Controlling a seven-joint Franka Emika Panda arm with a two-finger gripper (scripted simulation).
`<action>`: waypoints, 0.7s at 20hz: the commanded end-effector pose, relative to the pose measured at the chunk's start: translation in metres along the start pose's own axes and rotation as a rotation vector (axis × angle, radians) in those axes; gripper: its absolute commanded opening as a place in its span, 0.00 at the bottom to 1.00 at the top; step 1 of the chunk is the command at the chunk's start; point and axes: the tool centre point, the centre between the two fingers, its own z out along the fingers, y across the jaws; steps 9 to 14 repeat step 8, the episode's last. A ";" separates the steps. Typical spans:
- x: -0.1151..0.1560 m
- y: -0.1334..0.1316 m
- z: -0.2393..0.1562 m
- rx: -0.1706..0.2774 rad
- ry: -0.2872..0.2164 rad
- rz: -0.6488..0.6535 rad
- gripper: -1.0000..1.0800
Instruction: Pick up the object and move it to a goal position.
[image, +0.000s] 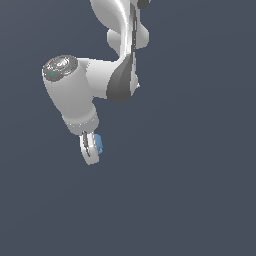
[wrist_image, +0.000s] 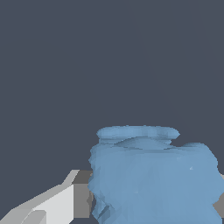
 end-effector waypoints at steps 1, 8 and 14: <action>0.006 -0.002 -0.008 -0.001 -0.001 -0.001 0.00; 0.013 -0.004 -0.014 -0.001 -0.001 -0.001 0.00; 0.013 -0.004 -0.014 -0.001 -0.001 -0.001 0.00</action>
